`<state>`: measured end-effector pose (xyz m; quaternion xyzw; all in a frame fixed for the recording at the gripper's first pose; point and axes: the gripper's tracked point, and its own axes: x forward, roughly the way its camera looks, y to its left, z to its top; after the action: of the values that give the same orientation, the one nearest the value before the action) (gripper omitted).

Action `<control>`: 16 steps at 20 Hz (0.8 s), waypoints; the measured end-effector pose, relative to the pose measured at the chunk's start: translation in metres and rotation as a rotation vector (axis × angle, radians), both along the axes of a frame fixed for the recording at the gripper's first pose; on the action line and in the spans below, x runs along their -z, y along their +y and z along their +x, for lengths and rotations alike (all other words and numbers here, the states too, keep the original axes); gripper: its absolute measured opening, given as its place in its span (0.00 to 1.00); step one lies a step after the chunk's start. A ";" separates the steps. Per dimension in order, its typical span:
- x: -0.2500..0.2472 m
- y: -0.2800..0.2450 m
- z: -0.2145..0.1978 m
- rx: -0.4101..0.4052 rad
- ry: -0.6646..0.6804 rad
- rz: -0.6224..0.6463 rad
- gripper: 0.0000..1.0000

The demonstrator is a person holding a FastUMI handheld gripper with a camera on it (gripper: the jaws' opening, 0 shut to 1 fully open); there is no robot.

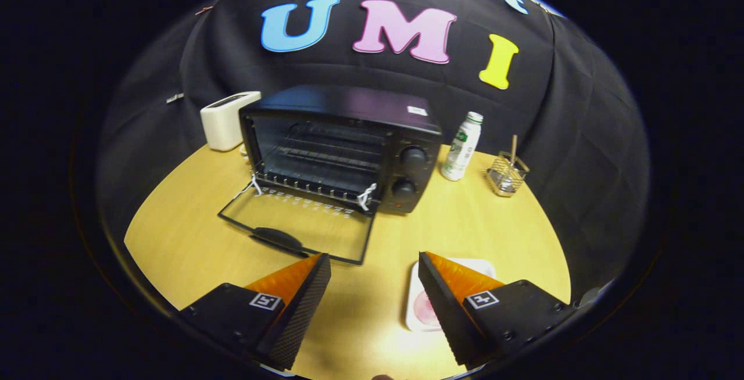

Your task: Open the toaster oven, put the food inside, and close the toaster oven door.

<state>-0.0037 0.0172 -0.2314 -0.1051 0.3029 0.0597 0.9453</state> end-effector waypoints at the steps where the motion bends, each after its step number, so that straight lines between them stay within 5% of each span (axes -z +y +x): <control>1: -0.005 -0.016 0.003 0.019 -0.002 0.004 0.99; 11: 0.036 -0.188 0.001 0.231 0.215 0.036 0.99; 16: 0.076 -0.237 -0.007 0.234 0.368 0.029 0.99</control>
<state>-0.0110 -0.2193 -0.3071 -0.0431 0.4798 -0.0280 0.8759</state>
